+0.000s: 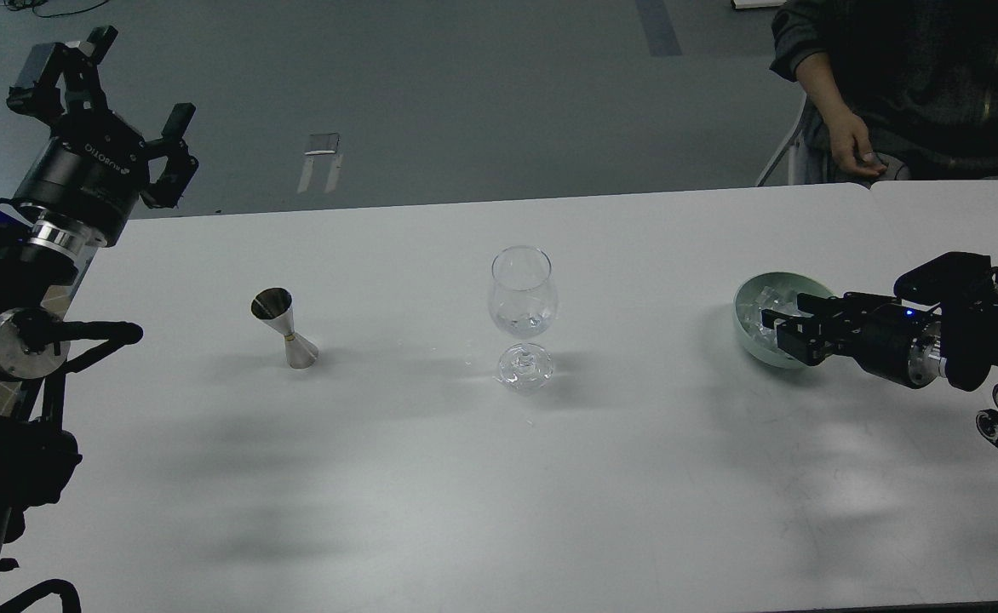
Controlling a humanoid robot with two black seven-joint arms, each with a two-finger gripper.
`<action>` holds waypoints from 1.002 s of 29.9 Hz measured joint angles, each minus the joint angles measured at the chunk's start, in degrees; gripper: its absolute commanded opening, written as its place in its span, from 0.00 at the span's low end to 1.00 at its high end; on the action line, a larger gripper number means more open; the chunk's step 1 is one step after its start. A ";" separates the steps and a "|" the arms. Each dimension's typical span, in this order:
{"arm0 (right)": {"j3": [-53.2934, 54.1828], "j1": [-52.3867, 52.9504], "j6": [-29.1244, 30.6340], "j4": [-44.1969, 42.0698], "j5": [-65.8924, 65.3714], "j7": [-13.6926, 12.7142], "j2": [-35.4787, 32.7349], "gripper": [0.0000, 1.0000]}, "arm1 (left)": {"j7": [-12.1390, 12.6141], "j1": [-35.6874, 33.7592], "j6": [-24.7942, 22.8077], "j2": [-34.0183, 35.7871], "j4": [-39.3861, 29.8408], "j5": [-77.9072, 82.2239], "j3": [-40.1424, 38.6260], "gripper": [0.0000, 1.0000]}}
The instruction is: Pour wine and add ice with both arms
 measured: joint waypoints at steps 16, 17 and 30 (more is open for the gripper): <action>-1.60 0.86 0.09 0.15 0.00 -0.31 0.09 0.00 | 0.00 -0.19 0.00 0.09 0.00 0.01 -0.01 0.97; -1.60 1.09 0.09 0.22 0.02 -0.42 -0.08 0.00 | 0.00 -0.19 0.00 0.09 0.00 0.03 -0.01 0.97; -1.42 13.35 2.34 15.76 4.00 -0.63 -14.15 0.00 | 0.00 -0.56 0.00 -0.13 0.00 0.05 -0.02 0.97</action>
